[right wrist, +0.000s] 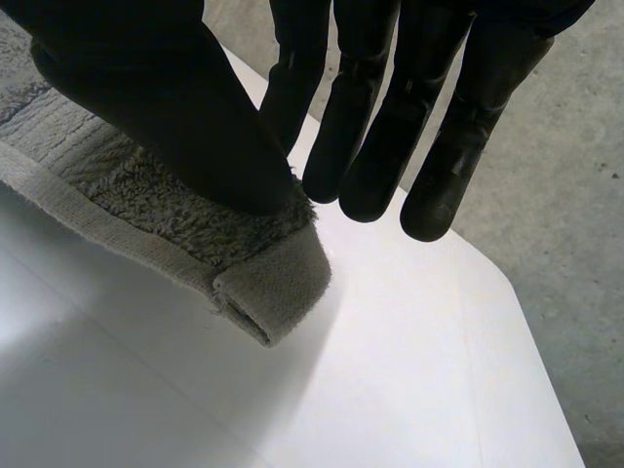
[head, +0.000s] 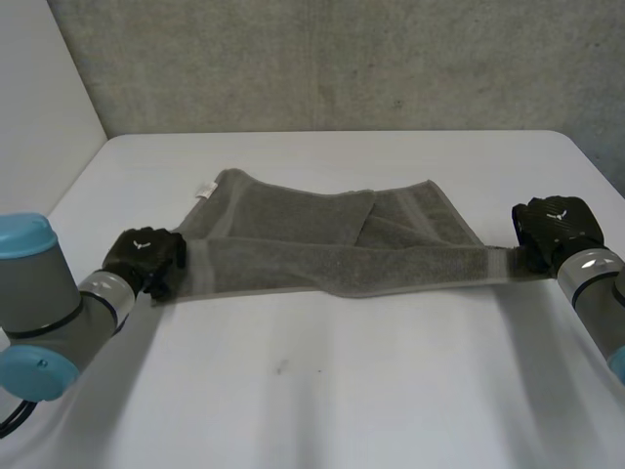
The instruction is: Fold the towel.
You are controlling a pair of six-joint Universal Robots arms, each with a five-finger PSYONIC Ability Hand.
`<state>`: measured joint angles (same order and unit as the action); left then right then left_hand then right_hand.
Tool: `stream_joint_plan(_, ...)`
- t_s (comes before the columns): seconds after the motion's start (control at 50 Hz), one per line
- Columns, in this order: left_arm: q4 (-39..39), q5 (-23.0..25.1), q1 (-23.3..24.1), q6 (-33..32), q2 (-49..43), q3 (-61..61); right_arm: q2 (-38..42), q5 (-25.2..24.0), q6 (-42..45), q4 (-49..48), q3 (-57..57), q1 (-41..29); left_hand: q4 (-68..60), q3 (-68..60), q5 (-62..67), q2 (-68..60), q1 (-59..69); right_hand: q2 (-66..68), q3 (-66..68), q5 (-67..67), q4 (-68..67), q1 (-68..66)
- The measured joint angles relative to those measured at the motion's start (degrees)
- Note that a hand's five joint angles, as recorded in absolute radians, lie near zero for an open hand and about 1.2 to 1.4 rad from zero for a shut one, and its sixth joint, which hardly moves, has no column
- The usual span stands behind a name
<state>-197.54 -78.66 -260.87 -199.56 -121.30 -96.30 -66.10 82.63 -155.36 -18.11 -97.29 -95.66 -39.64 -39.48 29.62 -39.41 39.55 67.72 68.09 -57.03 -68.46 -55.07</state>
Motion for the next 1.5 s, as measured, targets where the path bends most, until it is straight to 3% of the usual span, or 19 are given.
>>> stream_joint_plan(0.2,-0.2,-0.1,-0.2,-5.3,-2.7,1.2,0.3,0.0,0.0,-0.1,0.0,-0.1,5.3,5.1,-5.2,5.0,-4.9,0.0,0.0,0.0,0.0,0.0)
stream_joint_plan(0.5,-0.3,-0.4,-0.2,-5.3,-4.6,3.5,0.7,0.0,0.1,-0.2,0.0,-0.1,4.8,4.6,-4.9,4.5,-4.8,0.0,0.0,0.0,0.0,0.0)
stream_joint_plan(0.88,0.0,0.0,-0.2,-5.3,-7.9,7.8,1.2,0.0,0.1,-0.3,-0.2,-0.1,-7.2,-7.3,1.2,-7.4,7.3,0.0,0.0,0.0,0.0,0.0)
stream_joint_plan(1.08,0.2,0.0,-0.2,-5.3,-8.7,8.7,1.3,0.0,0.2,-0.3,-0.2,-0.1,-15.1,-15.2,-1.2,-15.3,15.0,0.0,0.0,0.0,0.0,0.0)
stream_joint_plan(1.12,0.2,0.0,-0.2,-5.3,-8.6,8.8,1.4,0.0,0.2,-0.3,-0.2,-0.1,-15.7,-15.9,-9.3,-16.0,15.7,0.0,0.0,0.0,0.0,0.0)
stream_joint_plan(1.16,0.3,-0.1,-0.2,-5.2,-8.1,8.5,1.4,0.0,0.2,-0.3,-0.2,-0.1,-16.2,-16.3,-0.8,-16.5,16.1,0.0,0.0,0.0,0.0,0.0)
stream_joint_plan(1.22,0.3,-0.1,-0.2,-5.0,-6.9,8.5,1.4,0.0,0.2,-0.3,-0.2,-0.1,-16.5,-16.6,-1.5,-16.7,16.4,0.0,0.0,0.0,0.0,0.0)
stream_joint_plan(1.28,0.3,-0.1,-0.2,-4.9,-5.9,8.3,1.4,0.0,0.2,-0.3,-0.3,-0.1,-16.5,-16.6,17.8,-16.7,16.4,0.0,0.0,0.0,0.0,0.0)
stream_joint_plan(1.5,0.9,-0.1,-0.2,-3.1,-2.6,7.9,1.4,0.0,0.1,-0.3,-0.3,-0.1,-11.0,-11.2,11.3,-11.2,11.1,0.0,0.0,0.0,0.0,0.0)
